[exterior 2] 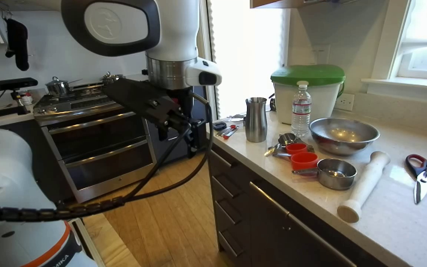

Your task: Put the rolling pin in the silver cup on the left

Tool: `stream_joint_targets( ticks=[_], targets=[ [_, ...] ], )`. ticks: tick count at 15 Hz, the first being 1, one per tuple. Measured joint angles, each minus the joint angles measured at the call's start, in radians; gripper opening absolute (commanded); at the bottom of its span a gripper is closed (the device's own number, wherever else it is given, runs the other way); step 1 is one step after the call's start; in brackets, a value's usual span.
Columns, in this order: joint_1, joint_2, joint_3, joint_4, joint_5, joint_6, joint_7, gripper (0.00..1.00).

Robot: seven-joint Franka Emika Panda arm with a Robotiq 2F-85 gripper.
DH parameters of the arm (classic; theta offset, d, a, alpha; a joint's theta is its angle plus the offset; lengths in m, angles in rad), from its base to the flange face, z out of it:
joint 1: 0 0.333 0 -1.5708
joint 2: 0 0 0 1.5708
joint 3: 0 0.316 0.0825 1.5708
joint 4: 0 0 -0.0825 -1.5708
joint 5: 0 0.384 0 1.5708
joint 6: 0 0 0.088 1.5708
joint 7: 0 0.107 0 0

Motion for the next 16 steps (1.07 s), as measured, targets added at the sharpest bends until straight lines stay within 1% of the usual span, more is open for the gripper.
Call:
stream_joint_targets(
  ticks=[10, 13, 16],
  targets=[
    [0.0, 0.001, 0.01, 0.005, 0.006, 0.005, 0.001, 1.0],
    [0.006, 0.022, 0.032, 0.032, 0.018, 0.065, 0.011, 1.0],
    [0.011, 0.098, 0.043, 0.07, 0.017, 0.177, 0.018, 1.0]
  ],
)
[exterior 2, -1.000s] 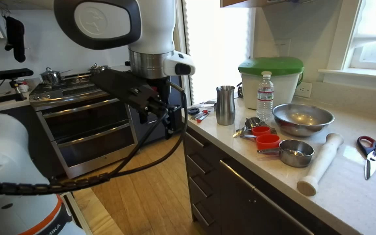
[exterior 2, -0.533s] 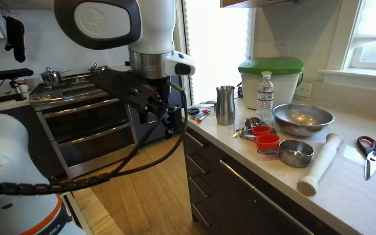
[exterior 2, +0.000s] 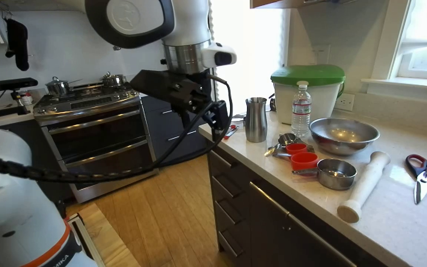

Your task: Put the rolling pin in the silver cup on the left

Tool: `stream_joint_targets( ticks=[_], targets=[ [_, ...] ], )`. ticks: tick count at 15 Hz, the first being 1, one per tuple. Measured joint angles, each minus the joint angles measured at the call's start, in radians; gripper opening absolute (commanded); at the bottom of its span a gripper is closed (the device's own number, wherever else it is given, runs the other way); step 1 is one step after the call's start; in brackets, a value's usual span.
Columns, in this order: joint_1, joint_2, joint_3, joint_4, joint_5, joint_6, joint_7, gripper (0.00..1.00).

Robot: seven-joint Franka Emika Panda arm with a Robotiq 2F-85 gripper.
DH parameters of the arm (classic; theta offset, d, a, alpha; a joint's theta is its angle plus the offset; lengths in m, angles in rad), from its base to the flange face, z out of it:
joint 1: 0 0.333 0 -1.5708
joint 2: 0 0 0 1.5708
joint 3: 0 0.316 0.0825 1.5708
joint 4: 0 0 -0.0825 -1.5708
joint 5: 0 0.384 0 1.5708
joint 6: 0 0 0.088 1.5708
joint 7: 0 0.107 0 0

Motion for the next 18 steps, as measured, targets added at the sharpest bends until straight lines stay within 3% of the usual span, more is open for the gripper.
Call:
stream_joint_targets(
  ticks=[7, 12, 18],
  targets=[
    [-0.046, 0.318, -0.023, 0.155, -0.011, 0.185, -0.006, 1.0],
    [-0.108, 0.542, -0.048, 0.339, 0.023, 0.193, -0.009, 1.0],
    [-0.167, 0.768, -0.009, 0.595, 0.149, 0.189, -0.009, 1.0]
  ],
)
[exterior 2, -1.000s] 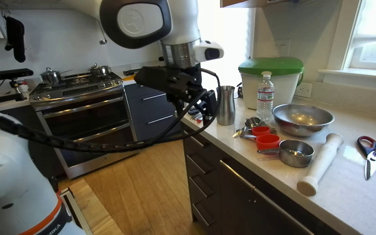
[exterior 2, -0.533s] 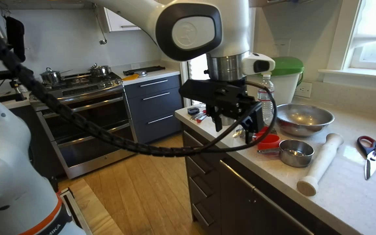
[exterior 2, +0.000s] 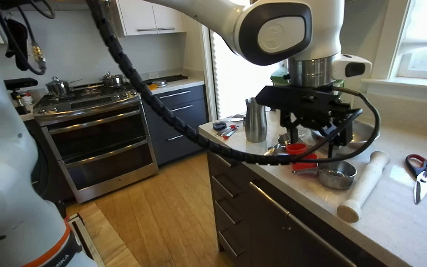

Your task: Put the rolling pin in the silver cup on the left

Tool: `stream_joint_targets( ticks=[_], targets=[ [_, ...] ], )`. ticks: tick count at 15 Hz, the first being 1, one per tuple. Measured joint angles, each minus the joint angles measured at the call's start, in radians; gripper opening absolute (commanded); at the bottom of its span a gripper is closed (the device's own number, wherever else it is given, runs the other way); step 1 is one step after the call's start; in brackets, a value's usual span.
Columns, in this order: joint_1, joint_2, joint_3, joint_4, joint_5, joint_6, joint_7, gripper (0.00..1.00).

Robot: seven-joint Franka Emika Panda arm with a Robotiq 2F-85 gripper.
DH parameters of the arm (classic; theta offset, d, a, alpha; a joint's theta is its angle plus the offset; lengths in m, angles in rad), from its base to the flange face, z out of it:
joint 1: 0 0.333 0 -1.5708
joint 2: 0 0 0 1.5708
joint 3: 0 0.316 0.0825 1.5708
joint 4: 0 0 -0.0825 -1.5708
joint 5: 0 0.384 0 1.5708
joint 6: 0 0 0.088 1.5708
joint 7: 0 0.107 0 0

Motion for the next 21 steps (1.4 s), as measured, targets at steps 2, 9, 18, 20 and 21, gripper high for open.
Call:
stream_joint_targets(
  ticks=[2, 9, 18, 20, 21],
  targets=[
    [-0.026, 0.052, 0.023, 0.072, 0.022, -0.003, 0.002, 1.0],
    [-0.039, 0.047, 0.039, 0.066, 0.02, -0.003, 0.002, 1.0],
    [-0.105, 0.177, 0.114, 0.189, 0.132, 0.093, 0.026, 1.0],
    [-0.135, 0.252, 0.144, 0.251, 0.155, 0.129, 0.023, 1.0],
    [-0.151, 0.288, 0.157, 0.283, 0.157, 0.141, 0.022, 1.0]
  ],
)
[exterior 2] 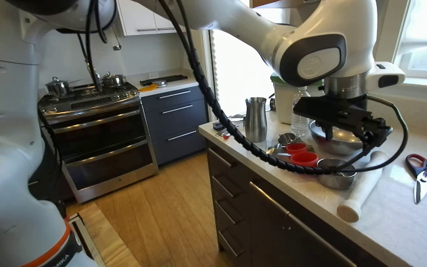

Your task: Put the rolling pin in the silver cup on the left

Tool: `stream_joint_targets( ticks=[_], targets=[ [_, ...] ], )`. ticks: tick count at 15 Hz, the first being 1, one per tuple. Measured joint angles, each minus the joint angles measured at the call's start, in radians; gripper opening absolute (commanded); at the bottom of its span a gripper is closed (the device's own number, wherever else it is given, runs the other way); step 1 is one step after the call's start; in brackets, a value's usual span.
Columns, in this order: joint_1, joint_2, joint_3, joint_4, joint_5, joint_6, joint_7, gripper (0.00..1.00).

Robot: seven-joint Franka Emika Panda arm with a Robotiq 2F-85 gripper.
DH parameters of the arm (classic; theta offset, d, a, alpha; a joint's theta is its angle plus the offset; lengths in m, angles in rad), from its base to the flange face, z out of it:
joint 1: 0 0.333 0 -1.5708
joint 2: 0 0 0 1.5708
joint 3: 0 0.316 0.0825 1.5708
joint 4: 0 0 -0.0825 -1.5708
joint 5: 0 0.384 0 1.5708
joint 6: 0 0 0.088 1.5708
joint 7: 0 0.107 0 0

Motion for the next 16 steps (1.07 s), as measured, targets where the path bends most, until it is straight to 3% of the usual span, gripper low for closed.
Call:
stream_joint_targets(
  ticks=[9, 15, 16],
  targets=[
    [-0.173, 0.218, 0.135, 0.253, 0.001, 0.008, -0.116, 1.0],
    [-0.217, 0.285, 0.193, 0.333, 0.0, -0.008, -0.193, 1.0],
    [-0.219, 0.293, 0.196, 0.343, -0.001, -0.017, -0.201, 0.77]
  ],
)
